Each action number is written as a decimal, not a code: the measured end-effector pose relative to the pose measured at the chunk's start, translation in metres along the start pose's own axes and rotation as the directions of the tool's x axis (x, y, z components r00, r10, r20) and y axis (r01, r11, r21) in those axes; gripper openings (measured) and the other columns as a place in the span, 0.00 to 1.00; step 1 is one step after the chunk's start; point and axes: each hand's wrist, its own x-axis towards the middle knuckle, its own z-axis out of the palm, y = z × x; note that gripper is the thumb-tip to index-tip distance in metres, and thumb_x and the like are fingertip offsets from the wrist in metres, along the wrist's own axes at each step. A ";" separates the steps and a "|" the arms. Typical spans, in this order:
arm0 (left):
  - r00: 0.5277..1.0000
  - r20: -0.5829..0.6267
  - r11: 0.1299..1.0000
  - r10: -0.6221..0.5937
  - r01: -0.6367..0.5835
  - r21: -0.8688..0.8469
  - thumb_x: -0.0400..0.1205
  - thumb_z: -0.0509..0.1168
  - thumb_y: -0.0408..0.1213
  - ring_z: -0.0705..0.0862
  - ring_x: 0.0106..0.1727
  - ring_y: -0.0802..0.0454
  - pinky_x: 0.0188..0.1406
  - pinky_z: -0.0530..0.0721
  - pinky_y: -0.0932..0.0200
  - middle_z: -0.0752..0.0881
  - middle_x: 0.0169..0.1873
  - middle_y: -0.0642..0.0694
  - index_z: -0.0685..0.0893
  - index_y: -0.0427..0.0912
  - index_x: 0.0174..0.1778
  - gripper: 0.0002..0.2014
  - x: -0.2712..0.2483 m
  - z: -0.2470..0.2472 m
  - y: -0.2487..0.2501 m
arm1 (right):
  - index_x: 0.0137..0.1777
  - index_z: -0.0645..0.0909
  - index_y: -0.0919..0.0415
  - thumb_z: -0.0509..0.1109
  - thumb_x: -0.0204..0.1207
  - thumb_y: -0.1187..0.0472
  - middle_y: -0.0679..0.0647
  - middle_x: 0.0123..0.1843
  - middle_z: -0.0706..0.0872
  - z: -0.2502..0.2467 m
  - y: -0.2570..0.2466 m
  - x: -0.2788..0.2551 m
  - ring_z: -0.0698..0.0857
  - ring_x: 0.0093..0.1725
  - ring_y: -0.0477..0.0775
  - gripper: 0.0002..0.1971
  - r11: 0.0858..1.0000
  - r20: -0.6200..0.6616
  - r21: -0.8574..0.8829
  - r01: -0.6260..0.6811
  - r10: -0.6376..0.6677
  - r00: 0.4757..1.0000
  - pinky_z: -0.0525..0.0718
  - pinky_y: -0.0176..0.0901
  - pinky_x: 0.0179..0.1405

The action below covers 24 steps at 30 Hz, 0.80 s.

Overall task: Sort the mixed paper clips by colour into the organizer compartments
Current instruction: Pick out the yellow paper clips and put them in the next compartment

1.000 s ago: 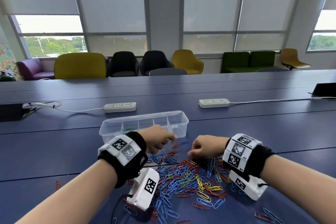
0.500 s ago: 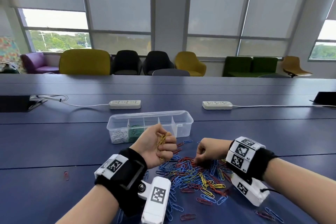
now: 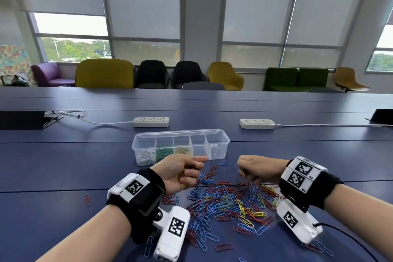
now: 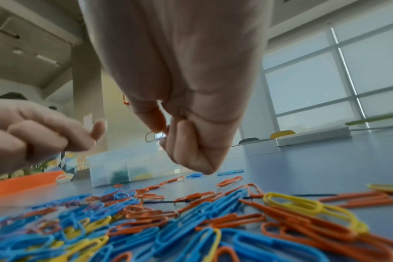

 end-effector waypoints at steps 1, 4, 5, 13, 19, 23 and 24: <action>1.000 -0.006 0.999 -0.021 0.021 0.044 0.84 0.49 0.24 0.60 0.15 0.61 0.10 0.54 0.71 0.69 0.24 0.50 0.75 0.34 0.56 0.12 0.000 0.001 0.000 | 0.39 0.63 0.57 0.49 0.84 0.63 0.52 0.35 0.70 0.000 0.000 -0.004 0.60 0.24 0.44 0.11 0.991 -0.019 0.133 0.022 -0.019 1.000 0.59 0.31 0.20; 0.996 -0.051 0.946 -0.074 0.086 0.312 0.87 0.48 0.31 0.57 0.15 0.61 0.10 0.53 0.72 0.63 0.20 0.53 0.78 0.36 0.51 0.12 0.003 0.005 0.000 | 0.38 0.62 0.57 0.51 0.84 0.67 0.55 0.37 0.75 -0.002 -0.002 -0.013 0.59 0.20 0.42 0.12 0.928 -0.049 0.363 0.089 -0.076 0.996 0.58 0.28 0.16; 0.996 -0.073 0.885 -0.056 0.083 0.458 0.88 0.48 0.35 0.57 0.15 0.62 0.10 0.53 0.72 0.62 0.18 0.54 0.79 0.37 0.50 0.14 0.004 0.008 -0.001 | 0.38 0.61 0.57 0.51 0.83 0.69 0.55 0.35 0.75 -0.001 -0.003 -0.015 0.58 0.19 0.42 0.12 0.921 -0.035 0.376 0.098 -0.091 0.995 0.58 0.28 0.15; 0.999 -0.011 -0.051 0.042 0.013 0.999 0.78 0.70 0.40 0.77 0.39 0.62 0.41 0.73 0.68 0.87 0.49 0.46 0.88 0.37 0.54 0.13 0.019 0.019 -0.004 | 0.47 0.63 0.55 0.48 0.84 0.63 0.49 0.34 0.69 0.017 -0.016 -0.029 0.63 0.26 0.45 0.05 0.991 0.095 -0.094 0.096 -0.088 0.992 0.63 0.30 0.20; 0.998 -0.057 -0.180 -0.003 0.055 0.982 0.78 0.69 0.41 0.73 0.29 0.59 0.36 0.74 0.63 0.78 0.27 0.53 0.89 0.39 0.44 0.09 0.029 0.020 -0.011 | 0.62 0.79 0.64 0.49 0.84 0.67 0.49 0.32 0.72 0.025 -0.024 -0.020 0.68 0.28 0.48 0.17 0.890 0.142 -0.410 0.199 -0.154 0.978 0.69 0.31 0.26; 0.995 -0.096 -0.211 -0.013 0.091 0.973 0.79 0.68 0.44 0.64 0.23 0.55 0.26 0.64 0.64 0.70 0.22 0.50 0.76 0.46 0.27 0.15 0.025 0.017 -0.008 | 0.60 0.82 0.63 0.60 0.83 0.61 0.58 0.48 0.84 0.028 -0.024 -0.014 0.76 0.42 0.48 0.13 0.816 0.216 -0.517 0.257 -0.167 0.962 0.72 0.38 0.44; 0.995 -0.099 -0.202 -0.007 0.096 0.975 0.79 0.67 0.44 0.62 0.22 0.54 0.25 0.62 0.63 0.68 0.21 0.49 0.72 0.46 0.25 0.17 0.023 0.016 -0.007 | 0.59 0.82 0.63 0.64 0.81 0.59 0.54 0.48 0.85 0.028 -0.023 -0.013 0.76 0.40 0.45 0.12 0.803 0.224 -0.529 0.273 -0.178 0.958 0.73 0.35 0.42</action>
